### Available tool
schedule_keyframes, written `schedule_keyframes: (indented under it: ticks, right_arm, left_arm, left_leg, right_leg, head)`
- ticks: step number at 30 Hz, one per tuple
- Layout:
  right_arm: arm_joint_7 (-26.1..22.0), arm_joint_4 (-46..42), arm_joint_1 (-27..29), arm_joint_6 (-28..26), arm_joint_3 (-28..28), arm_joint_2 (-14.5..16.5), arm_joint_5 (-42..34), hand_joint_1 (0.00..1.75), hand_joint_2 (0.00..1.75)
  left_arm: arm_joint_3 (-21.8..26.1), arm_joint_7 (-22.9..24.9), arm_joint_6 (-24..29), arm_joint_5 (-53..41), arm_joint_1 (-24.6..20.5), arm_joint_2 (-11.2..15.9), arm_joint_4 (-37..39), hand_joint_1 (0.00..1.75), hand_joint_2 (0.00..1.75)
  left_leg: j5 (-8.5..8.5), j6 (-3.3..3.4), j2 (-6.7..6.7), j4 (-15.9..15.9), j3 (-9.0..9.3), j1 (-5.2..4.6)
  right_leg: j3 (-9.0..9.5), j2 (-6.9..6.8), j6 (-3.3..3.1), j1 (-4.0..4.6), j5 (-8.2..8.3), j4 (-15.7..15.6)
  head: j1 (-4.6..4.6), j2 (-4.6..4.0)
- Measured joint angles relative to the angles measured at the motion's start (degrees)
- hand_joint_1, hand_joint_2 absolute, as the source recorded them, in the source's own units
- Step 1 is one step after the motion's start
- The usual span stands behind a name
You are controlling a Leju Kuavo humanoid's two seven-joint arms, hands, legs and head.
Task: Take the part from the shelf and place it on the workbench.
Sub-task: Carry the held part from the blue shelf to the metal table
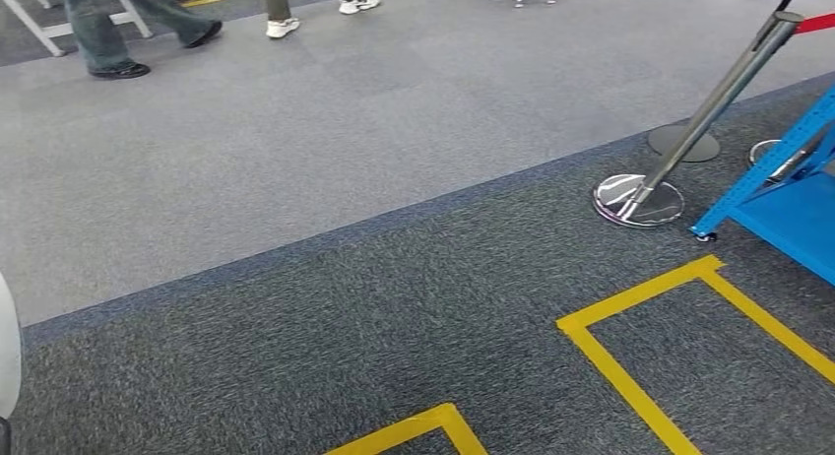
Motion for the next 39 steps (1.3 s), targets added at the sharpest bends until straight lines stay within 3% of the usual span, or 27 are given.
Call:
schedule_keyframes:
  ticks: [2,3,4,6,8,10,11,13,15,16,17,18,19,21,23,24,26,28,30,31,32,33,35,36,37,39]
  right_arm:
    - [0.01,0.00,0.10,-0.05,0.00,-0.10,-0.05,0.00,1.75]
    - [0.01,0.00,0.12,-0.07,0.00,-0.14,-0.08,0.00,1.75]
    - [0.02,0.00,0.12,-0.09,0.00,-0.16,-0.09,0.00,1.75]
    - [0.04,0.00,0.11,-0.13,0.00,-0.18,-0.12,0.00,1.75]
    - [0.09,0.00,0.13,-0.18,0.00,-0.20,-0.26,0.00,1.75]
    - [0.17,-0.01,0.09,-0.22,0.00,-0.22,-0.44,0.00,1.75]
    - [0.21,-0.01,0.05,-0.22,0.01,-0.25,-0.50,0.00,1.75]
    - [0.18,-0.03,0.04,-0.25,0.02,-0.28,-0.57,0.00,1.75]
    - [-0.02,-0.05,-0.07,-0.33,0.02,-0.33,-0.70,0.00,1.75]
    - [-0.11,-0.07,-0.27,-0.39,0.02,-0.34,-0.76,0.00,1.75]
    - [-0.13,-0.09,-0.48,-0.45,0.02,-0.36,-0.81,0.00,1.75]
    - [-0.10,-0.12,-0.65,-0.51,0.02,-0.36,-0.83,0.00,1.75]
    - [-0.03,-0.14,-0.68,-0.53,0.03,-0.36,-0.82,0.00,1.75]
    - [0.10,-0.16,-0.36,-0.56,0.05,-0.35,-0.81,0.00,1.75]
    - [0.13,-0.24,-0.07,-0.60,0.08,-0.33,-0.86,0.00,1.75]
    - [0.16,-0.32,-0.05,-0.62,0.09,-0.32,-0.90,0.00,1.75]
    - [0.31,-0.50,-0.14,-0.77,0.09,-0.20,-0.97,0.00,1.75]
    - [0.52,-0.62,-0.11,-1.04,0.09,-0.05,-1.04,0.00,1.75]
    - [0.69,-0.63,0.06,-1.28,0.08,-0.03,-1.12,0.00,1.75]
    - [0.76,-0.63,0.13,-1.35,0.08,-0.05,-1.16,0.00,1.75]
    - [0.83,-0.63,0.17,-1.41,0.08,-0.06,-1.22,0.00,1.75]
    - [0.89,-0.63,0.19,-1.47,0.09,-0.07,-1.28,0.00,1.75]
    - [0.95,-0.65,0.21,-1.57,0.09,-0.08,-1.40,0.00,1.75]
    - [0.97,-0.66,0.22,-1.63,0.08,-0.08,-1.45,0.00,1.75]
    - [0.99,-0.67,0.25,-1.67,0.08,-0.08,-1.49,0.00,1.75]
    - [1.05,-0.69,0.26,-1.79,0.08,-0.09,-1.57,0.00,1.75]
  left_arm:
    - [0.00,0.00,0.31,0.12,0.04,0.01,0.00,1.75,1.75]
    - [0.00,0.00,0.46,0.17,0.08,0.02,0.00,1.75,1.75]
    - [0.00,0.00,0.59,0.22,0.12,0.02,-0.01,1.75,1.75]
    - [-0.02,0.00,0.80,0.29,0.13,0.02,-0.05,1.75,1.75]
    - [-0.09,0.00,1.03,0.45,0.10,0.04,-0.14,1.75,1.75]
    - [-0.13,0.00,1.30,0.71,0.19,0.08,-0.22,1.75,1.75]
    - [-0.14,0.00,1.42,0.81,0.27,0.08,-0.27,1.75,1.75]
    - [-0.18,0.00,1.62,0.89,0.19,0.10,-0.41,1.75,1.75]
    - [-0.29,0.00,1.78,0.90,0.13,0.11,-0.48,1.75,1.75]
    - [-0.37,0.00,1.87,0.90,0.13,0.12,-0.48,1.75,1.75]
    - [-0.45,0.00,1.99,0.89,0.15,0.13,-0.48,1.75,1.75]
    - [-0.52,0.00,2.14,0.90,0.15,0.14,-0.48,1.75,1.75]
    - [-0.57,0.00,2.29,0.90,0.15,0.15,-0.48,1.75,1.75]
    - [-0.64,0.00,2.63,0.95,0.12,0.17,-0.49,1.75,1.75]
    - [-0.74,0.00,3.14,0.93,0.09,0.18,-0.57,1.75,1.75]
    - [-0.79,0.00,3.49,0.88,0.09,0.18,-0.62,1.75,1.75]
    - [-0.86,0.00,4.35,0.76,0.15,0.19,-0.72,1.75,1.75]
    - [-0.93,0.00,5.30,0.89,0.09,0.20,-0.86,1.75,1.75]
    - [-1.07,0.00,6.40,1.31,-0.04,0.20,-0.97,1.75,1.75]
    - [-1.11,0.00,6.98,1.60,-0.08,0.20,-0.99,1.75,1.75]
    - [-1.13,0.00,7.60,1.89,-0.08,0.19,-1.00,1.75,1.75]
    - [-1.13,0.00,8.21,2.21,-0.07,0.19,-1.03,1.75,1.75]
    - [-1.12,0.00,9.27,2.73,-0.07,0.17,-1.22,1.75,1.75]
    - [-1.13,0.00,9.75,2.95,-0.12,0.17,-1.38,1.75,1.75]
    - [-1.14,0.00,10.19,3.08,-0.20,0.17,-1.55,1.75,1.75]
    - [-1.16,0.00,11.10,3.22,-0.26,0.17,-1.81,1.75,1.75]
  left_leg:
    - [-0.74,-0.16,0.47,3.88,-1.58,0.21]
    - [0.31,-0.10,0.64,3.00,-1.00,0.25]
    - [2.01,0.05,1.05,0.26,0.51,0.24]
    - [4.42,0.61,3.73,-6.80,4.22,-0.21]
    - [4.63,1.29,5.84,-10.37,5.90,-0.81]
    - [4.62,1.91,5.02,-10.90,5.87,-0.95]
    - [4.81,2.25,4.32,-11.29,5.94,-0.84]
    - [5.25,3.04,2.99,-11.94,6.06,-0.53]
    - [5.40,3.47,1.76,-12.07,5.97,-0.44]
    - [5.39,3.54,1.10,-12.07,5.96,-0.45]
    - [5.37,3.55,0.42,-12.06,6.03,-0.46]
    - [5.35,3.55,-0.36,-12.04,6.15,-0.44]
    - [5.29,3.49,-1.18,-11.98,6.31,-0.40]
    - [5.08,3.12,-2.80,-11.56,6.32,-0.39]
    - [5.07,2.48,-4.17,-11.01,5.71,-0.40]
    - [5.23,2.11,-4.81,-10.88,5.37,-0.36]
    - [5.42,1.48,-5.57,-10.77,4.85,-0.20]
    - [3.85,0.92,-3.63,-8.17,3.66,-0.30]
    - [0.38,0.40,-0.62,-1.41,0.71,-0.25]
    - [-1.05,0.24,0.07,2.19,-0.93,-0.12]
    - [-1.57,0.17,0.38,4.50,-1.96,-0.01]
    - [-1.03,0.19,0.53,4.81,-2.03,0.05]
    - [2.49,0.53,1.39,-0.87,0.98,0.00]
    - [3.77,0.81,2.64,-4.68,2.97,-0.25]
    - [4.57,1.16,3.73,-7.82,4.53,-0.53]
    - [4.43,1.75,4.79,-10.12,5.47,-1.10]
  right_leg:
    - [-0.14,-1.78,-0.14,0.15,-0.25,0.00]
    - [-0.10,-2.59,-0.19,0.18,-0.45,0.00]
    - [0.12,-3.33,-0.19,0.21,-0.66,-0.01]
    - [0.66,-4.55,0.01,0.43,-1.11,-0.01]
    - [1.05,-5.67,0.40,0.77,-1.43,-0.17]
    - [1.74,-6.92,0.81,0.97,-1.58,-0.60]
    - [1.96,-6.62,1.02,0.97,-1.95,-0.51]
    - [0.78,-3.84,1.34,0.86,-4.16,2.65]
    - [-3.09,-0.70,1.45,0.73,-7.56,10.18]
    - [-5.06,-0.13,1.52,0.72,-8.57,13.77]
    - [-6.29,0.08,1.58,0.72,-8.53,15.73]
    - [-6.57,0.16,1.65,0.69,-7.28,15.54]
    - [-5.83,0.37,1.72,0.57,-5.00,13.11]
    - [-3.28,2.56,1.96,0.11,-0.63,5.85]
    - [-1.84,4.75,1.84,-0.16,0.36,1.58]
    - [-1.61,4.98,1.57,-0.09,0.05,1.11]
    - [-1.23,3.71,0.87,-0.11,0.13,0.73]
    - [-0.76,2.18,0.35,-0.25,0.32,0.51]
    - [-0.53,0.48,0.04,-0.10,0.20,0.45]
    - [-0.49,-0.40,-0.06,0.02,0.07,0.45]
    - [-0.50,-1.23,-0.12,0.10,-0.11,0.46]
    - [-0.45,-2.00,-0.13,0.16,-0.32,0.46]
    - [-0.03,-3.42,-0.12,0.24,-0.85,0.45]
    - [0.29,-4.04,-0.05,0.33,-1.11,0.43]
    - [0.50,-4.56,0.10,0.45,-1.35,0.42]
    - [0.74,-5.54,0.47,0.66,-1.62,0.24]
  head:
    - [0.02,0.00]
    - [0.01,0.00]
    - [0.01,0.00]
    - [-0.04,0.00]
    - [-0.10,0.00]
    - [-0.07,0.00]
    - [0.01,0.00]
    - [0.27,0.00]
    - [0.57,0.00]
    - [0.66,0.00]
    - [0.68,0.00]
    - [0.71,0.00]
    - [0.73,0.00]
    - [0.77,0.00]
    - [0.72,0.00]
    - [0.70,0.00]
    - [0.64,0.00]
    - [0.33,0.00]
    - [0.03,0.00]
    - [0.02,0.00]
    - [0.02,0.00]
    - [0.02,0.00]
    - [0.02,0.00]
    - [0.03,0.00]
    - [0.00,0.00]
    - [-0.02,0.00]
